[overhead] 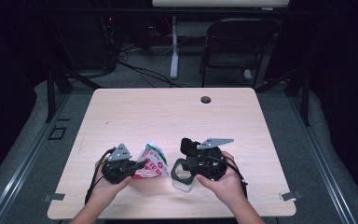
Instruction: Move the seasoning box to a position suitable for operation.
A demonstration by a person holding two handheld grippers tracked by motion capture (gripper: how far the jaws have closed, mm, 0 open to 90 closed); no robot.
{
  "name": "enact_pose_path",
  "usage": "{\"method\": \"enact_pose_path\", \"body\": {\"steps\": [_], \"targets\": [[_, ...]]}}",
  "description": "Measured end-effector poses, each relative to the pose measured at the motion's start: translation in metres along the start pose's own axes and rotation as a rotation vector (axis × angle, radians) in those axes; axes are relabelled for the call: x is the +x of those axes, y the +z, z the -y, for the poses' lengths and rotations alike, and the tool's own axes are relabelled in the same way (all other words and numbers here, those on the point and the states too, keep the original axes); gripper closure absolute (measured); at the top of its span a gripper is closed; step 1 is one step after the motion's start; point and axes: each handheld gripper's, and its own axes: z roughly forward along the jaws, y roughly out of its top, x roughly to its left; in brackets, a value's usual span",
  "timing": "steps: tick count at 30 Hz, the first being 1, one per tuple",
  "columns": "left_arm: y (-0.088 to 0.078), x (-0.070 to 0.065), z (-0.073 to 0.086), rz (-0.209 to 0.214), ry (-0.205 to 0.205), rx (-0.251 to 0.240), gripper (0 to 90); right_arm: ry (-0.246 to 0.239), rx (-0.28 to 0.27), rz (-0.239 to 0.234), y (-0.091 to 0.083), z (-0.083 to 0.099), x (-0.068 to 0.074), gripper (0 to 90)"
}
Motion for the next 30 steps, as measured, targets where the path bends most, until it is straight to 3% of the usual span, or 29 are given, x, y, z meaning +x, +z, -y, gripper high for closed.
{"method": "enact_pose_path", "body": {"steps": [10,16,19,30], "targets": [[0.004,-0.004,0.001,0.024,0.01,0.015,90.0,-0.003,0.021,-0.141,0.02,-0.021,0.02,62.2],[0.003,-0.003,0.002,0.03,0.006,0.012,90.0,-0.029,0.02,-0.157,0.032,-0.036,0.033,65.1],[0.002,-0.002,0.002,0.033,-0.001,0.011,90.0,-0.039,0.028,-0.142,0.036,-0.038,0.037,66.9],[0.002,0.0,0.002,0.042,-0.012,0.011,90.0,-0.013,0.059,-0.165,0.045,-0.034,0.036,69.9]]}}
